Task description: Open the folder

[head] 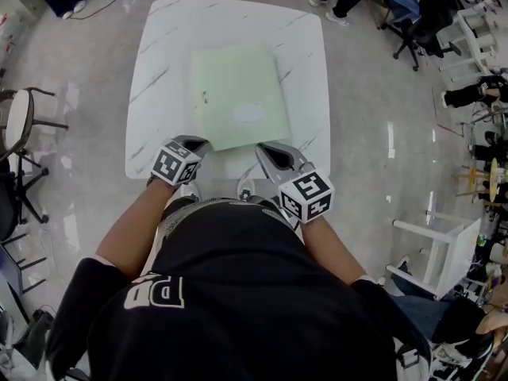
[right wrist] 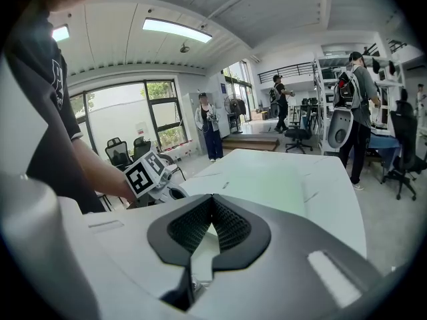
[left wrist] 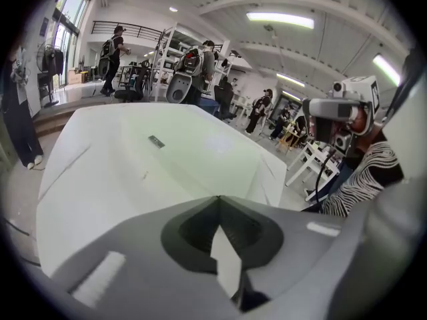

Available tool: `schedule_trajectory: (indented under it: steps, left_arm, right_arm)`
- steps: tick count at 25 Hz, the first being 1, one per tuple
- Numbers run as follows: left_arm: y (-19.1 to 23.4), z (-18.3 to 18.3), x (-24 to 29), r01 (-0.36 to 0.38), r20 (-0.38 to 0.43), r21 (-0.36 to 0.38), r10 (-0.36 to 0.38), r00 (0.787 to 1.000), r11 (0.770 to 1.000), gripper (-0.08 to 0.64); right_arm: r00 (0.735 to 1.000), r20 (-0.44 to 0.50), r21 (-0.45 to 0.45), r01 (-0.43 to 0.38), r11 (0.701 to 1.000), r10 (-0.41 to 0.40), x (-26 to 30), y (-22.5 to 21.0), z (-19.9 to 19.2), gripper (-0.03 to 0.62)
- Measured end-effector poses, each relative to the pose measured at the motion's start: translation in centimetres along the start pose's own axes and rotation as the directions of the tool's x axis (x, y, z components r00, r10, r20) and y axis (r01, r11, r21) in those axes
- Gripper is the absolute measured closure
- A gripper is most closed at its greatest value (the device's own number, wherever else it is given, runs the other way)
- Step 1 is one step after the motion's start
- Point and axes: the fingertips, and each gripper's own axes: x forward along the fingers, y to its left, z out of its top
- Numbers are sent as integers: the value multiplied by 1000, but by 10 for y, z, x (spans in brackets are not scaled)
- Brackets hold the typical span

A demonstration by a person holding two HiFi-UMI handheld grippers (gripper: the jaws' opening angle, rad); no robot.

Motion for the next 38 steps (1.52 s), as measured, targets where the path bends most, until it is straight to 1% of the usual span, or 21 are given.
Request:
schedule_trajectory:
  steps: [3, 7, 10, 15, 24, 27, 38]
  left_arm:
    - [-1, -2, 0, 1, -1, -1, -1, 1000, 1000, 509]
    - [-4, -1, -1, -10, -12, 33, 10, 1000, 999, 509]
    - [-3, -2, -1, -11, -12, 41, 11, 1000, 999, 509]
    - [-2, -1, 0, -14, -11, 41, 15, 1000, 999, 509]
    - [-2, -1, -1, -7, -19, 27, 8, 1000, 1000, 509]
    - [-3, 0, -1, -10, -15, 25, 11, 1000, 1000, 509]
    - [-2, 0, 0, -8, -7, 13, 8, 1000, 1000, 509]
  right_arm:
    - [1000, -4, -3, -3, 1000, 3, 0, 1, -2, 592]
    - [1000, -4, -5, -7, 1000, 7, -2, 2, -2, 592]
    - [1000, -2, -4, -9, 1000, 9, -1, 4, -2, 592]
    - [1000, 15, -11, -21, 1000, 21, -1, 4, 0, 591]
    - [999, 20, -68, -46, 997, 48, -1, 12, 1, 586]
    - [998, 25, -80, -47, 996, 49, -2, 10, 3, 568]
    - [999, -1, -116, -38, 993, 38, 2, 9, -4, 568]
